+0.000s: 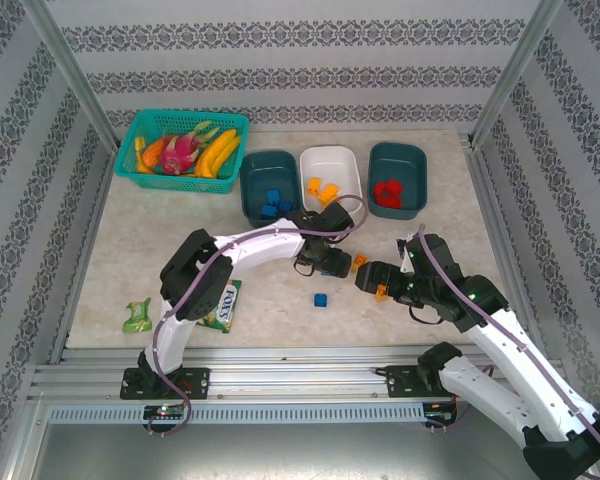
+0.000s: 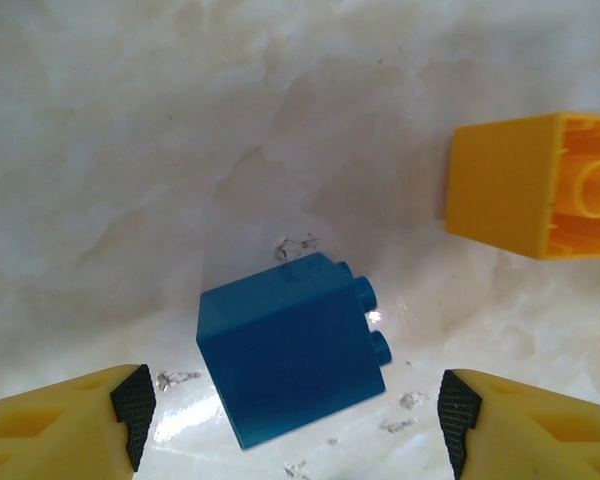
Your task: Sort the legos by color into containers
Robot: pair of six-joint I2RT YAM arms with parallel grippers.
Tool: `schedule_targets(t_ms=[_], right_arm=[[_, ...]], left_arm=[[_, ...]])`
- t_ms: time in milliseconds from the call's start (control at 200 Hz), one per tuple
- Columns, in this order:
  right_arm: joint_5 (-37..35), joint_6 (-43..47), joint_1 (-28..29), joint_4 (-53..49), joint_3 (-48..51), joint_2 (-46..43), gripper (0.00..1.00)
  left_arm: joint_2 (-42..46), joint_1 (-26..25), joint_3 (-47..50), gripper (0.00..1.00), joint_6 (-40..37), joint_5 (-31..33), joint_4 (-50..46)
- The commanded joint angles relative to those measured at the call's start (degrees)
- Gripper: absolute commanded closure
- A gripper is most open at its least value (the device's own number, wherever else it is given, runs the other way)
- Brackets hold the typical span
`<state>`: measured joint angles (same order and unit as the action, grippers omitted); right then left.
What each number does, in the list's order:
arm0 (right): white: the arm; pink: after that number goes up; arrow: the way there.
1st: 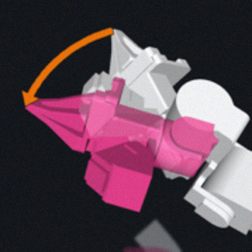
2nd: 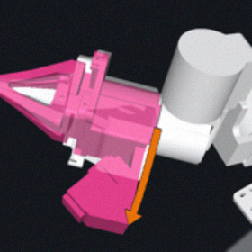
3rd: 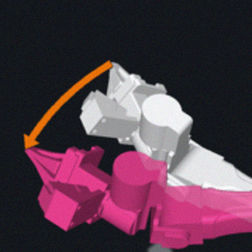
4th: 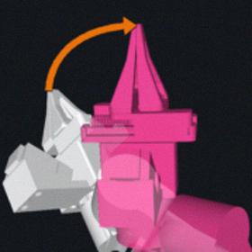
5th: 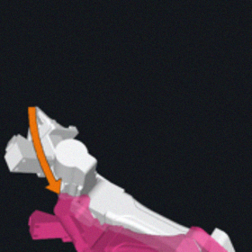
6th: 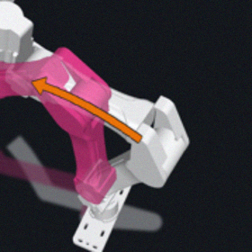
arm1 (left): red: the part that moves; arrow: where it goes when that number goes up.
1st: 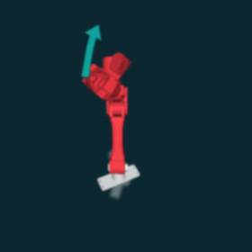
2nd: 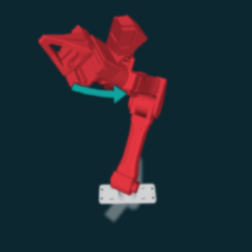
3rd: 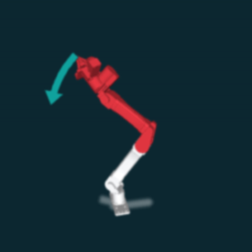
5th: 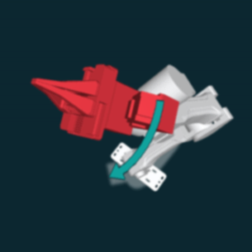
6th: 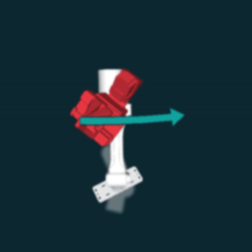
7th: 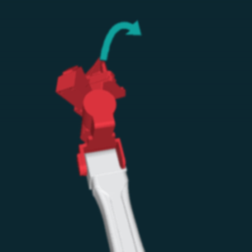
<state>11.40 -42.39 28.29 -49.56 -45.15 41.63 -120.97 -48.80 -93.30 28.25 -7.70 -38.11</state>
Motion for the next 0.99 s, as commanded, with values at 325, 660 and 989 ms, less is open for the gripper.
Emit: schedule_targets(t_ms=[325,660,989], right_arm=[[0.2,-1.3,0.4,-1.2,0.4,-2.2,0.07],[3.0,1.6,0.4,3.3,-1.3,-0.6,0.08],[6.2,4.0,3.2,19.8,-4.2,10.6,0.08]], left_arm=[[-3.9,-1.7,-4.1,0.62,0.7,5.8,-2.4],[7.6,3.6,-5.3,0.66,2.7,9.7,-6.7],[3.9,18.9,-14.4,0.66,0.3,5.5,-5.6]])
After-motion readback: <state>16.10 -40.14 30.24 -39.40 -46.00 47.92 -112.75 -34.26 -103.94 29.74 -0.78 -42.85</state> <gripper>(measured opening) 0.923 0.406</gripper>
